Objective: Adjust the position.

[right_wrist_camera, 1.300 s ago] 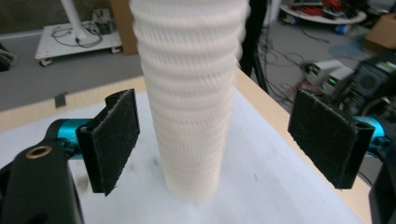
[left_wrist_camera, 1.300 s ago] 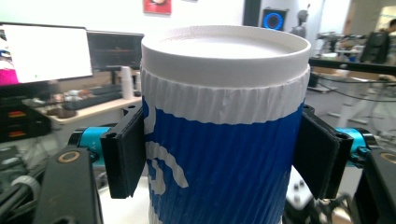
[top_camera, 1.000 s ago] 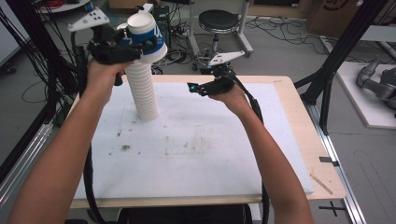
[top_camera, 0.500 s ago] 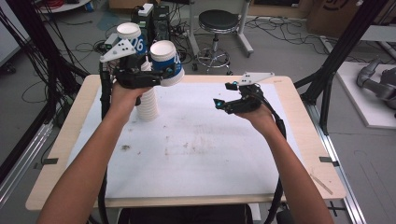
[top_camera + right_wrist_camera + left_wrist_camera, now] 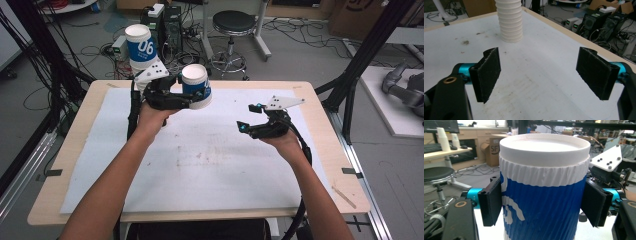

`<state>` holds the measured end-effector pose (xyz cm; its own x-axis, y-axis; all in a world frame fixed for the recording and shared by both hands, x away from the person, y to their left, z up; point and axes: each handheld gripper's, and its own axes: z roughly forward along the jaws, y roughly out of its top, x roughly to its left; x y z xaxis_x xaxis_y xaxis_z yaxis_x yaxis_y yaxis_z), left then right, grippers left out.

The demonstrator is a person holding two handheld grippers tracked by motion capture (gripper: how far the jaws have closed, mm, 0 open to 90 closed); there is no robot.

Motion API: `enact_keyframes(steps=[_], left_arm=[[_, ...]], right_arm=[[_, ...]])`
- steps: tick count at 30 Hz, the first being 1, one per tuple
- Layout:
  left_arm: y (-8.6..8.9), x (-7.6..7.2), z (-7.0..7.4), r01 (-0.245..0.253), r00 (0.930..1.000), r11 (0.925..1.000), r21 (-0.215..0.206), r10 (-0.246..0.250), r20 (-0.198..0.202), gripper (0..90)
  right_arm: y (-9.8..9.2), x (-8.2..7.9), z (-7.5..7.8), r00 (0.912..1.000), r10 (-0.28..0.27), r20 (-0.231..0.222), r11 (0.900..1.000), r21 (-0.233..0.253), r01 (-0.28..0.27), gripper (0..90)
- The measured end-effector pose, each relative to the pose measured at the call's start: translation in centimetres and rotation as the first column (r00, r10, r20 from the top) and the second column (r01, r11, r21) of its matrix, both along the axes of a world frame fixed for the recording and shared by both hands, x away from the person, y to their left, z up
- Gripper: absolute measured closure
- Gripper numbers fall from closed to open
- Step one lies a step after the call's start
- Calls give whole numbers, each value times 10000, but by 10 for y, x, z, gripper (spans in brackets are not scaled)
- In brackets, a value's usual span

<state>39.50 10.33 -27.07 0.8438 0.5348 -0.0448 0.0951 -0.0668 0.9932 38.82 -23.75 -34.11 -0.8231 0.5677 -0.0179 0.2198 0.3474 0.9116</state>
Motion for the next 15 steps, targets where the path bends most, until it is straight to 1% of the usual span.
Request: enact_keyframes(steps=[3,5,7,9,10,12,15], left_arm=[[-5,-4,-8,259,9996,9997,15,-259,-83,270],[-9,-7,-14,441,9989,9990,93,-439,-143,269],[-12,-10,-18,549,9984,9982,241,-546,-130,269],[-14,-13,-23,717,9973,9973,182,-715,-141,269],[-14,-13,-23,717,9973,9973,182,-715,-141,269],[-18,-16,-28,923,9957,9950,377,-918,-141,269],[-22,-18,-32,1106,9938,9928,450,-1098,-193,269]], right_arm=[[2,-7,-4,9999,148,63,9997,180,-149,201],[4,-11,-6,9997,218,117,9994,276,-221,201],[6,-15,-8,9996,257,140,9984,507,-264,201],[9,-19,-10,9993,356,148,9965,746,-366,201],[10,-21,-10,9989,449,113,9955,831,-456,201],[12,-24,-11,9981,575,218,9931,1008,-594,200],[16,-27,-11,9960,851,256,9897,1130,-875,199]])
